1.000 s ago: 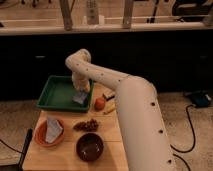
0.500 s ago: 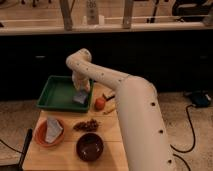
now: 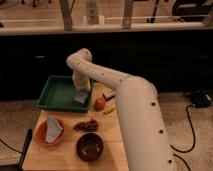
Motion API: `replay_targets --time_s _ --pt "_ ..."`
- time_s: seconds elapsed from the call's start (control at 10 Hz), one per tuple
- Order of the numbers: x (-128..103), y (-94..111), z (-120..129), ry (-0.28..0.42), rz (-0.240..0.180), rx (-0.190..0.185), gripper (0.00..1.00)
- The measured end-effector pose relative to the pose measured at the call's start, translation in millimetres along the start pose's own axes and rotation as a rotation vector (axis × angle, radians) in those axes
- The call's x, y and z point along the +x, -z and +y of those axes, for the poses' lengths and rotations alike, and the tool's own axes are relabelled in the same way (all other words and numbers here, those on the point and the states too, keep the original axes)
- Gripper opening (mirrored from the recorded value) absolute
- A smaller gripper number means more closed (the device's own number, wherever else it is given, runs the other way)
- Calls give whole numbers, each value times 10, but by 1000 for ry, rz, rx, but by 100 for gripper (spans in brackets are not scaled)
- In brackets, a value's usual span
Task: Place sponge in tray
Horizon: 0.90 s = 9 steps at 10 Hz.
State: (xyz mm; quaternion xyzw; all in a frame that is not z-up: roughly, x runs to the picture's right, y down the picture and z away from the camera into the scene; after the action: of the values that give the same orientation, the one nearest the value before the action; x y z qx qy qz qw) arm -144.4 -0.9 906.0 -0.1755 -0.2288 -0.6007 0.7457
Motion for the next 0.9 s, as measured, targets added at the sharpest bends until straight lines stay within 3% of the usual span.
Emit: replay_targets --time_s 0.6,0.7,0.9 --pt "35 17 -47 7 4 -1 71" --pt "38 24 -75 14 4 1 77" --pt "55 30 -172 41 1 4 80"
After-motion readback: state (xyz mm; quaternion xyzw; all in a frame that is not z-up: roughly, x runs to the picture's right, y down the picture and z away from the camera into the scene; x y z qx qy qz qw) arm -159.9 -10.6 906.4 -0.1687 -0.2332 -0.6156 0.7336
